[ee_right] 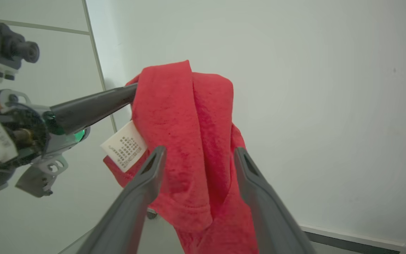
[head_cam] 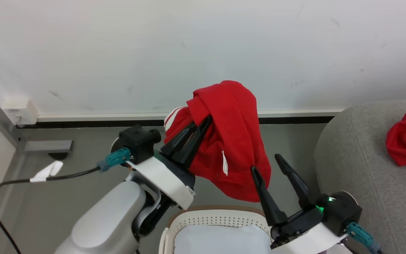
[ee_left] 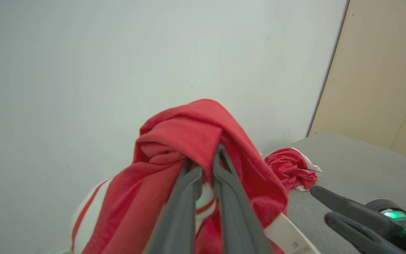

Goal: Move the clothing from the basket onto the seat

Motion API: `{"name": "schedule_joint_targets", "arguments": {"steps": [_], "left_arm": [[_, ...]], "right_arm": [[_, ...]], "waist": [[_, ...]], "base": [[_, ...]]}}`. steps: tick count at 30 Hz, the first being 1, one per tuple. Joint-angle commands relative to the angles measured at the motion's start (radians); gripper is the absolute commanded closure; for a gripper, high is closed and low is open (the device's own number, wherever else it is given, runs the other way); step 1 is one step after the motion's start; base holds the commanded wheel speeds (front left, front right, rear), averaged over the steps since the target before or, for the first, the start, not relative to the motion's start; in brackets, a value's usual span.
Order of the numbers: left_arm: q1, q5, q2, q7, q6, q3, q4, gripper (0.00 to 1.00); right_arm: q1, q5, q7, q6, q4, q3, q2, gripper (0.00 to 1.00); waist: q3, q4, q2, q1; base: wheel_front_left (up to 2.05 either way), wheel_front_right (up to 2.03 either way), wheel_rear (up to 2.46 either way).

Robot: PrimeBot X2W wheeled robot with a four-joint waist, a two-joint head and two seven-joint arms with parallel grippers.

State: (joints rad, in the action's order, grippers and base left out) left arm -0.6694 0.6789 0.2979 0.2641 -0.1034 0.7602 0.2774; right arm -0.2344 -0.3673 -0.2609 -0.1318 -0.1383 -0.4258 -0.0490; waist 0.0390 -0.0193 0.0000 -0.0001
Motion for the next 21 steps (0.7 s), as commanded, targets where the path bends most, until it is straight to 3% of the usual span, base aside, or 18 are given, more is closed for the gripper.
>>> {"name": "schedule_joint_targets", "arguments": {"steps": [1, 12, 21], "left_arm": [[0.014, -0.014, -0.006, 0.000, 0.000, 0.004, 0.001, 1.00], [0.042, -0.004, -0.066, 0.000, -0.013, 0.059, 0.017, 1.00], [0.048, 0.011, -0.097, -0.014, -0.022, 0.133, 0.018, 1.00]], "right_arm": [[-0.020, 0.001, -0.002, 0.002, -0.016, -0.010, -0.006, 0.00], [-0.136, -0.006, -0.002, 0.002, -0.312, -0.033, -0.001, 0.00], [-0.211, -0.059, -0.002, 0.002, -0.408, -0.114, -0.033, 0.00]], "waist": [[-0.001, 0.007, 0.0000, 0.0001], [-0.030, 0.093, 0.0000, 0.0001], [-0.048, 0.176, 0.0000, 0.0001]], "base": [[0.00, 0.00, 0.00], [0.00, 0.00, 0.00], [0.00, 0.00, 0.00]]}}
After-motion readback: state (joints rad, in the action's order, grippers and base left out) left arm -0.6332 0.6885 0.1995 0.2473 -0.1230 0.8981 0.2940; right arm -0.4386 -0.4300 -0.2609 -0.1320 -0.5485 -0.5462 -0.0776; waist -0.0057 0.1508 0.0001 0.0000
